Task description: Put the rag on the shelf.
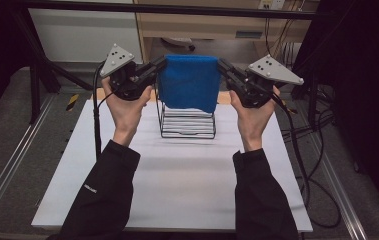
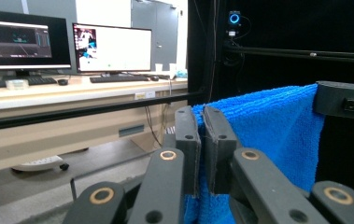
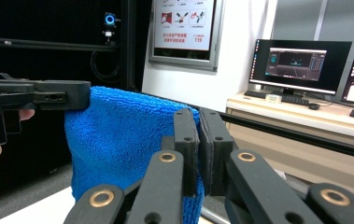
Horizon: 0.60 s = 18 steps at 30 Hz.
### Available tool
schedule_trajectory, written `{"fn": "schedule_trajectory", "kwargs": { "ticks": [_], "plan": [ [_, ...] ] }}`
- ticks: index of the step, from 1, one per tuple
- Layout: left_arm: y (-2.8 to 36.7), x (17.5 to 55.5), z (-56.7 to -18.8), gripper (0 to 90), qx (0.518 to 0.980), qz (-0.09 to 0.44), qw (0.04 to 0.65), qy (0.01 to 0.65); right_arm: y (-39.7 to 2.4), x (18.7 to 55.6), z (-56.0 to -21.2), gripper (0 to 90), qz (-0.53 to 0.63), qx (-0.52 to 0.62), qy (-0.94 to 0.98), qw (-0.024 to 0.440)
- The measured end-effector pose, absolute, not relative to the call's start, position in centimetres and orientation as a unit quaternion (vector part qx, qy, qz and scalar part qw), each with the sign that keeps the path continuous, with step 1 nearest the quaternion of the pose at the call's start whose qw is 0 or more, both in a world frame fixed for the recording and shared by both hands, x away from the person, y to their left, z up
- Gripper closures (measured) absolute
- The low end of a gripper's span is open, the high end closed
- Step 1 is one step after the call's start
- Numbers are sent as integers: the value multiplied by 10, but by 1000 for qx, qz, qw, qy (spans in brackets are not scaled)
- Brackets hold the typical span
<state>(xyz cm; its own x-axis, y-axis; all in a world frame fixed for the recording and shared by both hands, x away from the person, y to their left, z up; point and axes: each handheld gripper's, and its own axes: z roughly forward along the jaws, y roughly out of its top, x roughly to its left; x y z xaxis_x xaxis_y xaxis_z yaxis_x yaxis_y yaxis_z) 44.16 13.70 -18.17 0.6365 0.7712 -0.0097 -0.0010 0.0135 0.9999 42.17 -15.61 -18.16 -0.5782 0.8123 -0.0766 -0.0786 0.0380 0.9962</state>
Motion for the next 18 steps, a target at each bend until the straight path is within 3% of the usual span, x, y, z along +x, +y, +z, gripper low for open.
{"fn": "schedule_trajectory", "kwargs": {
  "ticks": [18],
  "plan": [
    [129, 466, -157, 854, 624, 305, 650, 309, -159, 448, -157, 870, 633, 292, 618, 364]
  ]
}}
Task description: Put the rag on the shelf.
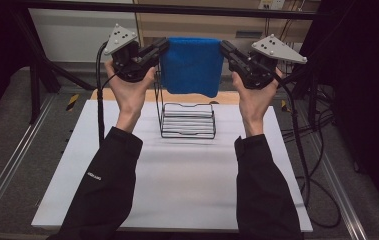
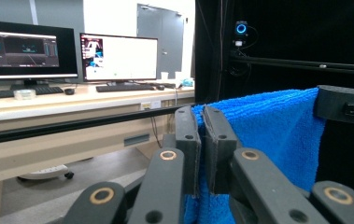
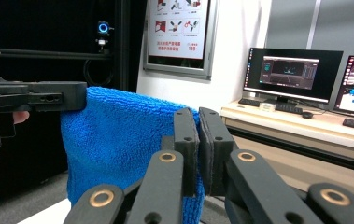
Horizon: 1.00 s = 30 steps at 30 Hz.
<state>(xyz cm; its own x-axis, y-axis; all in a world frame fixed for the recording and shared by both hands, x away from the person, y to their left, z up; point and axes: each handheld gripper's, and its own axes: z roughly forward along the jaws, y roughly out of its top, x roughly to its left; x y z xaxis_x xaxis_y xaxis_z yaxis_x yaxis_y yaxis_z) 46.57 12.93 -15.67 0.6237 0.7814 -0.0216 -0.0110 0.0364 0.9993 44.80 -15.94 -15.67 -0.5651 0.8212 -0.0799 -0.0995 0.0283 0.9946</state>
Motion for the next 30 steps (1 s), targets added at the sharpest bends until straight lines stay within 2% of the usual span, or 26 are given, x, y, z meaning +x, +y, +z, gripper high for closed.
{"fn": "schedule_trajectory", "kwargs": {
  "ticks": [19, 30],
  "plan": [
    [135, 498, -149, 854, 608, 295, 663, 323, -152, 484, -147, 870, 632, 305, 614, 362],
    [130, 513, -151, 854, 611, 314, 650, 325, -152, 504, -149, 870, 628, 311, 616, 361]
  ]
}}
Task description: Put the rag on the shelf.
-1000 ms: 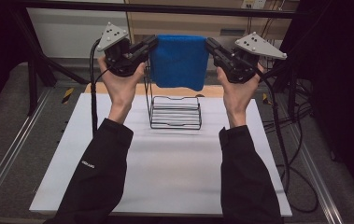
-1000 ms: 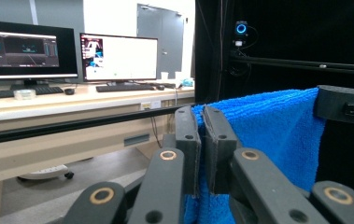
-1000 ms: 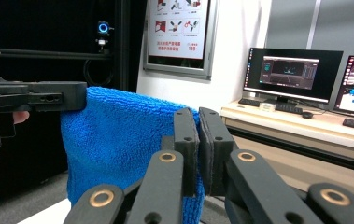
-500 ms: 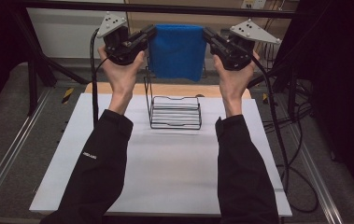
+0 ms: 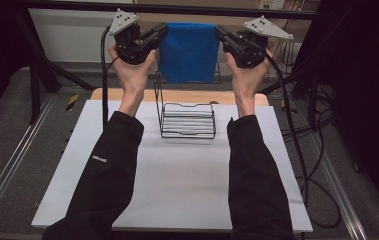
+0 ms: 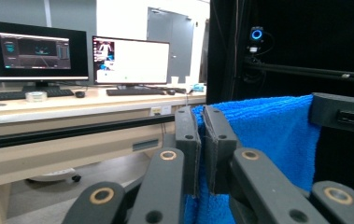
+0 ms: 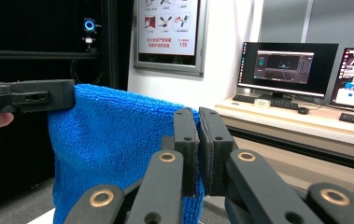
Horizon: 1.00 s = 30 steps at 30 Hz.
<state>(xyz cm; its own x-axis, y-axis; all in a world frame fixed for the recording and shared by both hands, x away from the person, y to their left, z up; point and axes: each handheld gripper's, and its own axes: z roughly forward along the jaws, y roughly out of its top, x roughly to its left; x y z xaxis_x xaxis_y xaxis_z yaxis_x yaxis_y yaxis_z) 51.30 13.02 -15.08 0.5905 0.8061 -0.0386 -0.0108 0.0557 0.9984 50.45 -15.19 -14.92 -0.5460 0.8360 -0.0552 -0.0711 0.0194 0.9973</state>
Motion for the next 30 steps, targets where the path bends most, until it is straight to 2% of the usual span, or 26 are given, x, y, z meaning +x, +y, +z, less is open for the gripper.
{"fn": "schedule_trajectory", "kwargs": {
  "ticks": [17, 30],
  "plan": [
    [125, 526, -167, 854, 626, 312, 637, 323, -157, 514, -163, 870, 609, 324, 630, 356],
    [130, 518, -187, 854, 644, 304, 627, 317, -156, 509, -181, 870, 596, 321, 649, 346]
  ]
}}
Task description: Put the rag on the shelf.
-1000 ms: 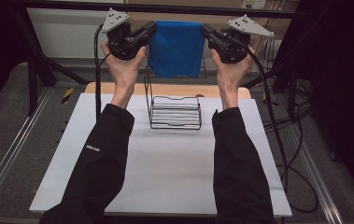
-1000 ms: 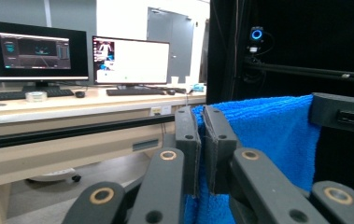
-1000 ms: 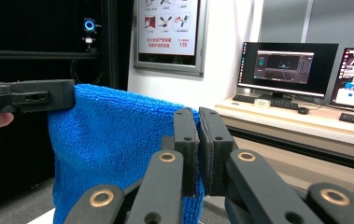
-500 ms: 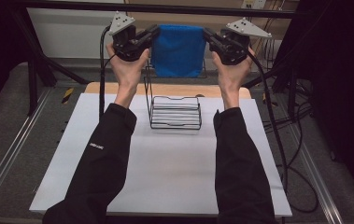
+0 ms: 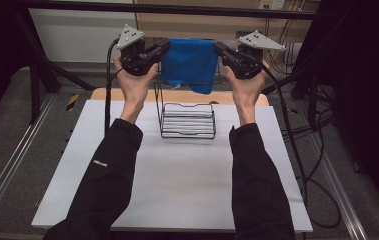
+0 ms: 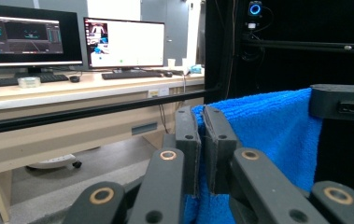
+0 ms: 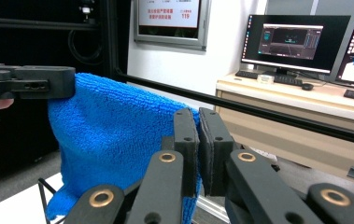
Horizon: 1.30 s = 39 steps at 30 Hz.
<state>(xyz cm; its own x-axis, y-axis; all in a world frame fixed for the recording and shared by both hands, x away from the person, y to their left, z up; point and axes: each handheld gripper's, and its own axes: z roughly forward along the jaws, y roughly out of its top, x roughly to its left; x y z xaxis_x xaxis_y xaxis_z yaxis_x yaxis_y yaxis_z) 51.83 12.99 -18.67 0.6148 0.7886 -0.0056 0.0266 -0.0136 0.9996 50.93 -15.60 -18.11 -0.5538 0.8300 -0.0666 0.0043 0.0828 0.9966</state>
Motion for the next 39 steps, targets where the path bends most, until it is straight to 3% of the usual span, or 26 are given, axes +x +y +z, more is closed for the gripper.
{"fn": "schedule_trajectory", "kwargs": {
  "ticks": [25, 39],
  "plan": [
    [128, 522, -232, 854, 668, 295, 597, 333, -155, 509, -224, 870, 577, 331, 672, 326],
    [135, 506, -220, 854, 667, 294, 614, 304, -160, 496, -216, 867, 594, 317, 665, 324]
  ]
}}
